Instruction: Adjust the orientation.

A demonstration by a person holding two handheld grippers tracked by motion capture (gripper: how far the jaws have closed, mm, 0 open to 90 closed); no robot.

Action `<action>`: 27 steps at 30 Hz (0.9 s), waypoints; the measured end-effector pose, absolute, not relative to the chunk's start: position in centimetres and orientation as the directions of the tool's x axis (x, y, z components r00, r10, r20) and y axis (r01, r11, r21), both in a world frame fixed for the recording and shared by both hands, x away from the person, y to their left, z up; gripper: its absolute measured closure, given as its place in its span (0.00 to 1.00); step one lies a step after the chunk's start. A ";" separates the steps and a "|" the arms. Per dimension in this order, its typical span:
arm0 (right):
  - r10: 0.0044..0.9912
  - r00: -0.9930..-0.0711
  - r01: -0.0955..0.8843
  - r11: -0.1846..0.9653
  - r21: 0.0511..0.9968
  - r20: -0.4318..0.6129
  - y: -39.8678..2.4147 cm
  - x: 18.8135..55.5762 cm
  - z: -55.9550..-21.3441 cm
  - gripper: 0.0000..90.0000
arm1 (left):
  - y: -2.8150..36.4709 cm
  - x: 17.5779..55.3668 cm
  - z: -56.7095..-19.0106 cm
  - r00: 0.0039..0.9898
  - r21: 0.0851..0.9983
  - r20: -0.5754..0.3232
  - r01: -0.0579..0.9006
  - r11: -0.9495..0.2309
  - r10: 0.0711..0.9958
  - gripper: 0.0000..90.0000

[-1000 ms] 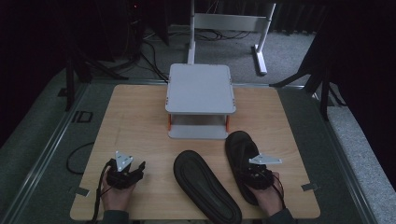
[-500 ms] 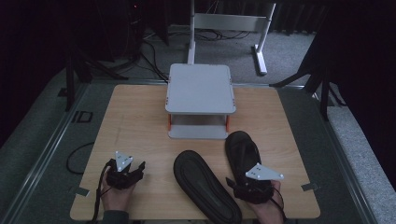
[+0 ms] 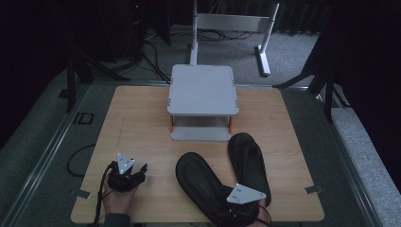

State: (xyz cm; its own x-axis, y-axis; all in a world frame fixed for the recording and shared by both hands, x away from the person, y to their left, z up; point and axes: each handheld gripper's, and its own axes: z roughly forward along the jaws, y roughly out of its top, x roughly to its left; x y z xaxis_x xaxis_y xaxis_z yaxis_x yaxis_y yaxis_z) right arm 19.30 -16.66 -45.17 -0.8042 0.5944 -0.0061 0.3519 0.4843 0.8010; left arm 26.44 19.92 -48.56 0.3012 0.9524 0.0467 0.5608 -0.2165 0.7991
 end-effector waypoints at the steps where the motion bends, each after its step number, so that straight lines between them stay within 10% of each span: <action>1: 0.592 -0.806 0.350 0.496 0.795 -0.015 -16.4 19.2 -45.4 0.20 | 19.9 26.4 -48.6 0.301 0.800 0.047 0.560 -0.216 0.952 0.49; 19: 0.603 -0.786 0.337 0.600 0.725 -0.134 -15.1 19.3 -46.8 0.09 | 19.7 26.4 -48.4 0.322 0.801 0.034 0.557 -0.219 0.946 0.49; 27: 0.626 -0.775 0.376 0.565 0.734 -0.085 -15.6 19.8 -46.7 0.10 | 16.2 24.4 -46.5 0.511 0.845 0.030 0.447 -0.295 0.859 0.47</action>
